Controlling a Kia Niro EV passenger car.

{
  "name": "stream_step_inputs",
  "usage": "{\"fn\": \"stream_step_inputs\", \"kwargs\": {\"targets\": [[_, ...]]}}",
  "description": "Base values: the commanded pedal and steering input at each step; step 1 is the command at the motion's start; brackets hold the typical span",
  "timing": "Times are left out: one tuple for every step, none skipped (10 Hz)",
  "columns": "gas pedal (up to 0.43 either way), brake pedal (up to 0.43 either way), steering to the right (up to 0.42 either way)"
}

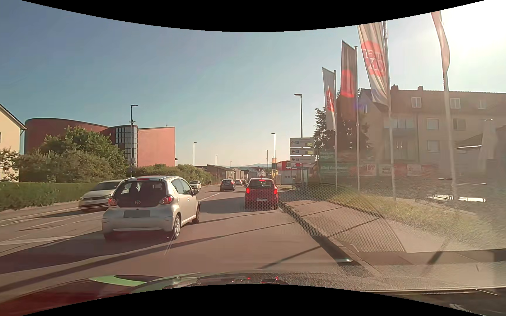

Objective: Follow the waypoints while adhering to traffic rules and regulations

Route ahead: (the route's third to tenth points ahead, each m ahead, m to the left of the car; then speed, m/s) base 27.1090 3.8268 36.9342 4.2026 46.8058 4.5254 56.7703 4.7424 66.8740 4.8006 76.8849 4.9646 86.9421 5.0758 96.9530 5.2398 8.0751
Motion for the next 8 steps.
{"fn": "stream_step_inputs", "kwargs": {"targets": [[0.0, 0.0, 0.001], [0.0, 0.018, 0.001], [0.0, 0.037, 0.001], [0.0, 0.061, 0.0], [0.0, 0.098, -0.003], [0.0, 0.128, -0.003], [0.0, 0.14, -0.001], [0.0, 0.152, -0.001]]}}
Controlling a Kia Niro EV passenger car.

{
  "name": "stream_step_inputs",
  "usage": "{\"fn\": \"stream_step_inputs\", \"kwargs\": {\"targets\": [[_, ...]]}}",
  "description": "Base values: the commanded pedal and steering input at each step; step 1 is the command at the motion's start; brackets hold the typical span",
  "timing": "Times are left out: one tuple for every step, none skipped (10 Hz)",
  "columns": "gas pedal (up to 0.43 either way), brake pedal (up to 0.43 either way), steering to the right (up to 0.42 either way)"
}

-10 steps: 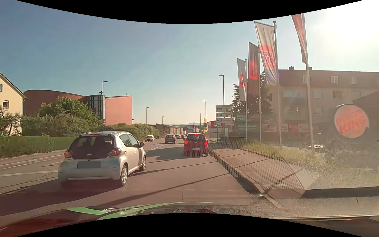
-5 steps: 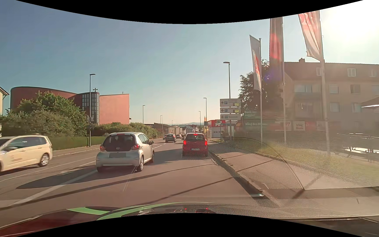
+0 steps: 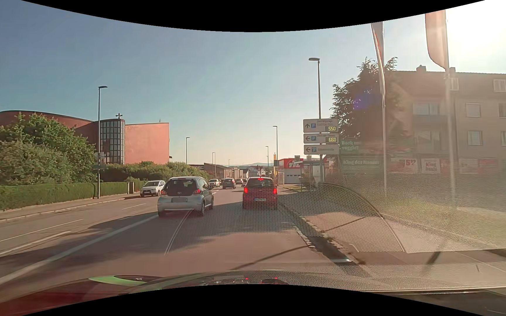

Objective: Follow the waypoints while adhering to traffic rules and regulations

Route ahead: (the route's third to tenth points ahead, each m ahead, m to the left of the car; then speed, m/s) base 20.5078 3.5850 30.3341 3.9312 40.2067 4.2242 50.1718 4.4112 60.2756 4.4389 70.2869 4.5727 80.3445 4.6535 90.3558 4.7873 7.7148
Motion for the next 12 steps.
{"fn": "stream_step_inputs", "kwargs": {"targets": [[0.0, 0.159, -0.001], [0.0, 0.177, -0.001], [0.0, 0.189, -0.001], [0.0, 0.201, -0.001], [0.0, 0.201, -0.007], [0.0, 0.195, -0.011], [0.0, 0.177, -0.011], [0.0, 0.165, -0.01], [0.0, 0.152, -0.006], [0.0, 0.146, -0.007], [0.0, 0.152, -0.007], [0.0, 0.159, -0.006]]}}
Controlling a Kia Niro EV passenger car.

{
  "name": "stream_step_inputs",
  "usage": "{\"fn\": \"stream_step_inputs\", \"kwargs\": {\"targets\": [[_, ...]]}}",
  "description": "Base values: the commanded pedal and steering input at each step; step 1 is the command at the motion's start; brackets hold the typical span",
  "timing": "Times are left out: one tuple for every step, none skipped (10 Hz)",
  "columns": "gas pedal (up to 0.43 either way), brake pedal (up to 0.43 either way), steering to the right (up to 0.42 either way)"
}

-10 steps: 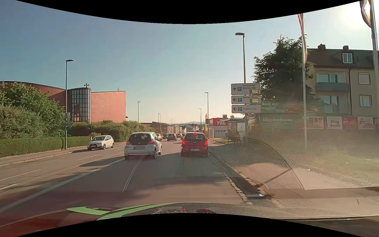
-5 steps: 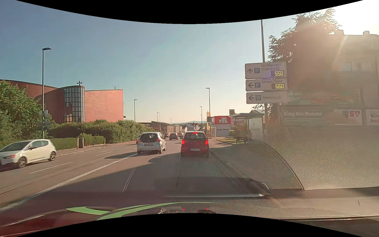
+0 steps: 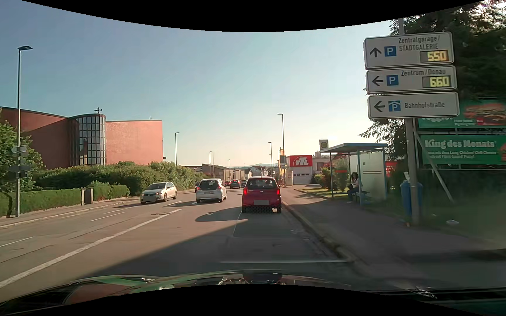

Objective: Follow the waypoints while adhering to traffic rules and regulations

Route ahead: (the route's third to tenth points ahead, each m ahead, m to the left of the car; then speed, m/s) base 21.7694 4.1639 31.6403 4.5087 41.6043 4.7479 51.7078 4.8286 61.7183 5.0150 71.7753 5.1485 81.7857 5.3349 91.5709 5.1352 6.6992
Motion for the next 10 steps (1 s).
{"fn": "stream_step_inputs", "kwargs": {"targets": [[0.0, 0.152, -0.005], [0.0, 0.146, -0.005], [0.0, 0.146, -0.006], [0.0, 0.146, -0.006], [0.0, 0.14, -0.006], [0.0, 0.134, -0.006], [0.0, 0.128, -0.006], [0.0, 0.122, -0.006], [0.0, 0.116, -0.006], [0.0, 0.11, -0.005]]}}
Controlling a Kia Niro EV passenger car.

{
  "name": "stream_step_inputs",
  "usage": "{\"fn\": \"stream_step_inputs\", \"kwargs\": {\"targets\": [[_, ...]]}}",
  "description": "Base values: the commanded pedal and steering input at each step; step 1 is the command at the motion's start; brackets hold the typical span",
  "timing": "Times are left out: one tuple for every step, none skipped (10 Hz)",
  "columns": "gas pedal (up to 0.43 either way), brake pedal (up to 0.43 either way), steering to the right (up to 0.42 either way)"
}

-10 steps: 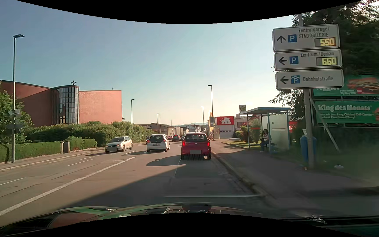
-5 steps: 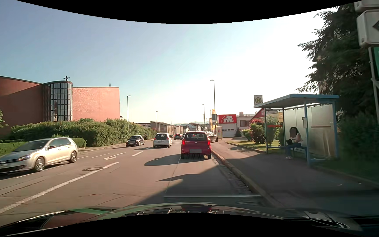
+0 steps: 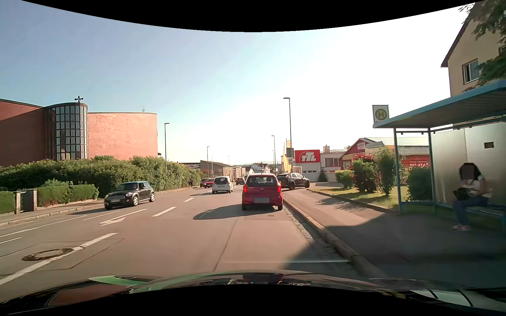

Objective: Follow the waypoints while adhering to traffic rules and regulations

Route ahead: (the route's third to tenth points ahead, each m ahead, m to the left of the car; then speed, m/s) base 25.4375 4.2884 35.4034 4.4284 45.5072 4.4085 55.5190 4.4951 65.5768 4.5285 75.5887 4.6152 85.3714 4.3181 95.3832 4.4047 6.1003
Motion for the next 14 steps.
{"fn": "stream_step_inputs", "kwargs": {"targets": [[0.0, 0.098, -0.005], [0.0, 0.067, -0.004], [0.0, 0.043, -0.004], [0.0, 0.0, -0.003], [0.0, 0.0, -0.002], [0.0, 0.0, -0.002], [0.028, 0.0, -0.002], [0.039, 0.0, -0.002], [0.098, 0.0, -0.002], [0.157, 0.0, -0.003], [0.157, 0.0, -0.003], [0.177, 0.0, -0.003], [0.189, 0.0, -0.003], [0.189, 0.0, -0.003]]}}
